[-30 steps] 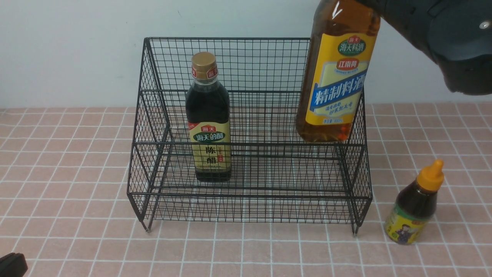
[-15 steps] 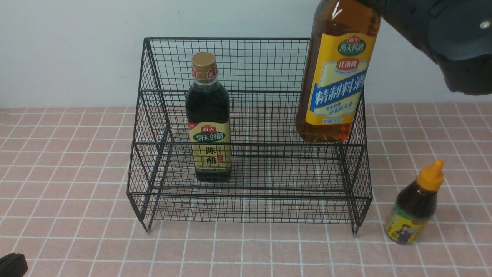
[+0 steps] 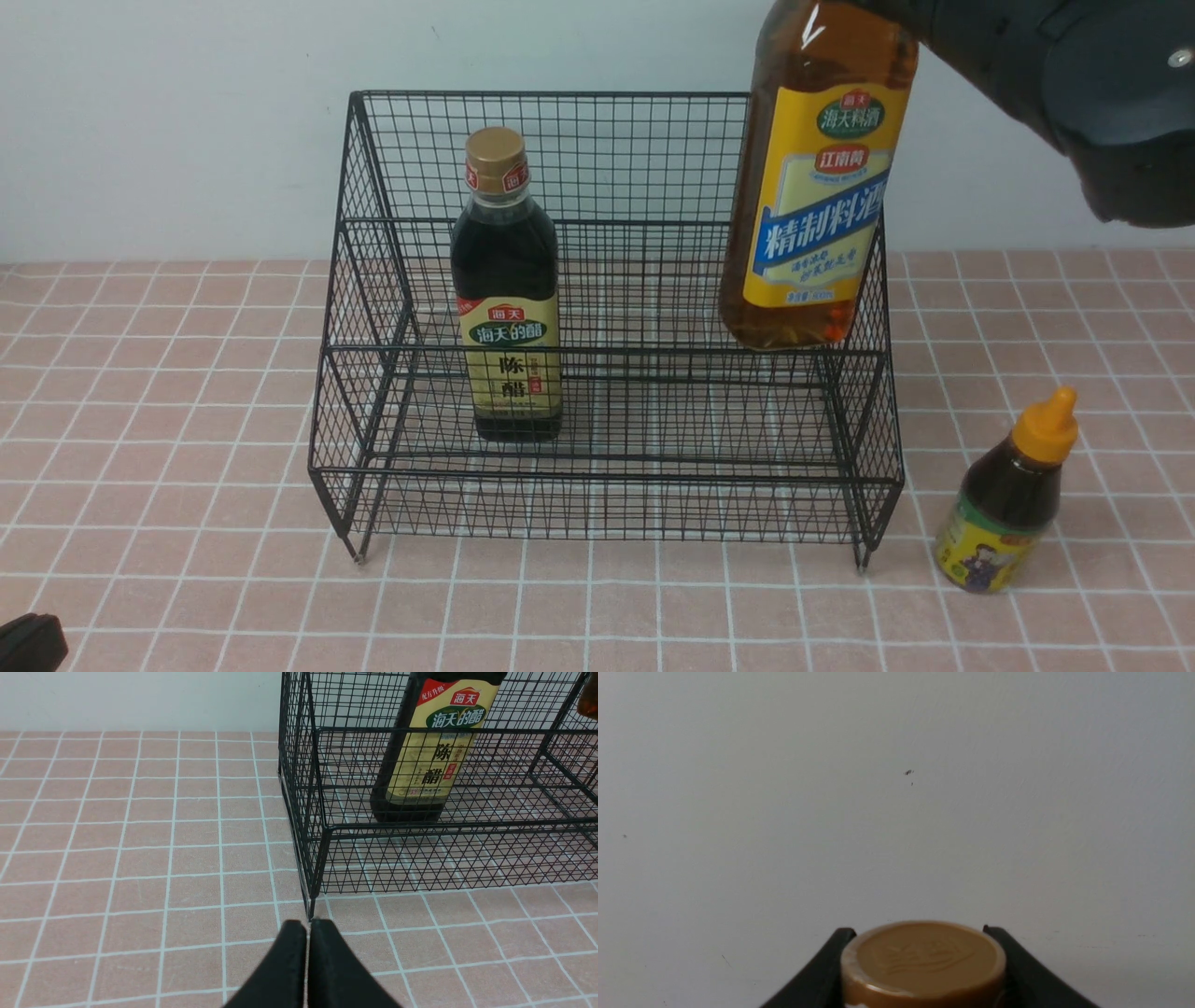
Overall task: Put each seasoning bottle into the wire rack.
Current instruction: Use the right arm to put the condiment bottle back on the shelf
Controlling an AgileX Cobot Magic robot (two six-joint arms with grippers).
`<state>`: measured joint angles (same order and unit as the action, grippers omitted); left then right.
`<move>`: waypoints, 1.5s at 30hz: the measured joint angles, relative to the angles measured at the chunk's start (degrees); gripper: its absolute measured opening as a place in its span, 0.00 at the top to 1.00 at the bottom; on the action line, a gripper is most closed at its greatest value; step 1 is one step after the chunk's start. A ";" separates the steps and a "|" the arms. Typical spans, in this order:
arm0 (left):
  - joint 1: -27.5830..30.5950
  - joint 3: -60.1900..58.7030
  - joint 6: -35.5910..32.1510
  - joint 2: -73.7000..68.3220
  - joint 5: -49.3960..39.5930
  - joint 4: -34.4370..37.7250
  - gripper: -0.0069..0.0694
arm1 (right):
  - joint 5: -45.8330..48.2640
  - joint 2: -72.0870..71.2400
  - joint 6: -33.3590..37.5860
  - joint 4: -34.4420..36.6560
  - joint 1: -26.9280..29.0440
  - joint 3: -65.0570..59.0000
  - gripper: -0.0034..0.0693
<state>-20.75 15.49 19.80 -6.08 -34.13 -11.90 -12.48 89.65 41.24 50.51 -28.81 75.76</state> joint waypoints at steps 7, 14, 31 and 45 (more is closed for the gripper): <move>0.00 0.00 0.00 0.00 0.00 0.00 0.92 | 3.47 0.00 -21.70 -22.44 0.20 0.00 0.52; 0.00 0.00 0.00 0.00 0.00 -0.05 0.92 | 4.50 0.00 -35.68 -34.66 0.26 0.00 0.52; 0.00 0.00 -0.05 0.00 0.00 -0.10 0.92 | 3.76 0.00 -12.44 -22.47 0.20 0.06 0.52; 0.00 -0.11 -0.05 0.00 0.00 -0.21 0.92 | -19.46 0.62 4.90 13.63 -3.38 -0.06 0.52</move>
<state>-20.75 15.38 19.76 -6.08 -34.13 -12.11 -31.94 90.27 46.14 64.14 -32.18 75.70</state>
